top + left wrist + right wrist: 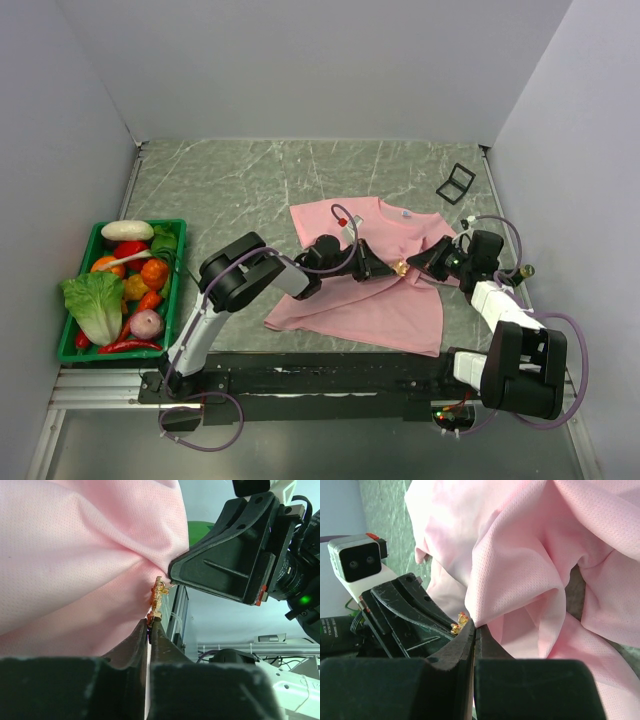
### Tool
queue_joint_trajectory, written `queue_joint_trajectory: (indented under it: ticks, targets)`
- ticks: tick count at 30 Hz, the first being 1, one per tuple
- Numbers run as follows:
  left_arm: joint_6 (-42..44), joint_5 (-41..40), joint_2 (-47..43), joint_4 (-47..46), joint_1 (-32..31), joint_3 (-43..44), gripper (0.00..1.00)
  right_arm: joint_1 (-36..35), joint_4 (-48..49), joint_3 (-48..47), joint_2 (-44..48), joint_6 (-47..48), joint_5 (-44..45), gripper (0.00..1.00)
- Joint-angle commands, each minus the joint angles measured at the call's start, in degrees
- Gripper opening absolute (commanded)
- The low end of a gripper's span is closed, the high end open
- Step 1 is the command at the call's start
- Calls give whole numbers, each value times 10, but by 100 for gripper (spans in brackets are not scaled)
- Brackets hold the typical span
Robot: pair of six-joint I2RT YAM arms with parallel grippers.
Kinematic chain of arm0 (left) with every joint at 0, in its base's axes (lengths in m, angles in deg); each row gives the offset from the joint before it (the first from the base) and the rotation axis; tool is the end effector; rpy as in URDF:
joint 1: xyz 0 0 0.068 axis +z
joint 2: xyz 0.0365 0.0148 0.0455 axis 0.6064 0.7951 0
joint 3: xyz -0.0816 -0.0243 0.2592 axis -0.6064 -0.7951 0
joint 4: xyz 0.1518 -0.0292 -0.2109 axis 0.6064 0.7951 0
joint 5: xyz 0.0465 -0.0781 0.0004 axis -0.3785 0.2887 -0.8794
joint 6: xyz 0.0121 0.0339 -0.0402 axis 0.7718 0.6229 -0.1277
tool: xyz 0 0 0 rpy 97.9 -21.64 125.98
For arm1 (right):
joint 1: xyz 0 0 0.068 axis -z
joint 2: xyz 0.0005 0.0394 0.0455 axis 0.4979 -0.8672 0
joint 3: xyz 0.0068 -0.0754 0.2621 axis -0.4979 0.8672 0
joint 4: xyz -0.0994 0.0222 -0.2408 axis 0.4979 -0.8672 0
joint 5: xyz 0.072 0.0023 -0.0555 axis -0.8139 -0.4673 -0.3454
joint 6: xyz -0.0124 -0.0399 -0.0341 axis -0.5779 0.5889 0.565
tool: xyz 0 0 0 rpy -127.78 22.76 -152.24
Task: Pin the brooch onto the clothing
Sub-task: Pass from the right arm to the left
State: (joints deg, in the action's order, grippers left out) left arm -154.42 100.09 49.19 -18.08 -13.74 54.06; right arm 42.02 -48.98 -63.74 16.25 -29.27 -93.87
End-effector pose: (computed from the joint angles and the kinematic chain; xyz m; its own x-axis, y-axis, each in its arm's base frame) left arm 0.2676 -0.3557 0.1123 -0.9346 -0.1921 -0.2994 0.2739 0.1483 -0.9502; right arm 0.2191 -0.0233 0.1772 -0.6989 0.5659 -0.4373 0.0426 0.6432 0.7645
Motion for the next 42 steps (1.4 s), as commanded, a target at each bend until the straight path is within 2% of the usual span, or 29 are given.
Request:
queue_joint_trajectory:
  ticks: [1,6,7,9,11,12,15,17,18,19,29,33,42]
  targets:
    - [11,6,-34,-31,-6,12,1,3,-5,4,20,8,5,0]
    - [21,14,-34,-27,-4,14,1,2,-21,-6,36,22,16,0]
    - [24,16,-34,-22,-3,17,1,3,-40,-9,39,29,20,2]
    - [33,23,-35,-5,2,23,1,2,-54,-15,53,37,30,17]
    - [42,40,-31,17,8,38,1,3,-66,-18,63,40,34,27]
    - [49,48,-27,23,10,45,1,3,-70,-22,70,41,37,37]
    - [54,73,-16,27,16,64,1,3,-87,-29,81,46,55,50]
    - [62,78,-13,39,18,74,1,3,-100,-32,85,50,70,54]
    - [75,83,-14,58,19,78,1,3,-104,-34,90,53,75,72]
    - [81,85,-14,65,20,82,1,3,-108,-34,93,53,83,75]
    - [109,125,4,104,36,109,1,17,-127,-36,123,28,146,73]
    - [113,131,8,107,43,113,1,27,-126,-30,110,17,176,63]
    - [132,136,9,132,47,123,1,25,-66,-10,81,-8,176,59]
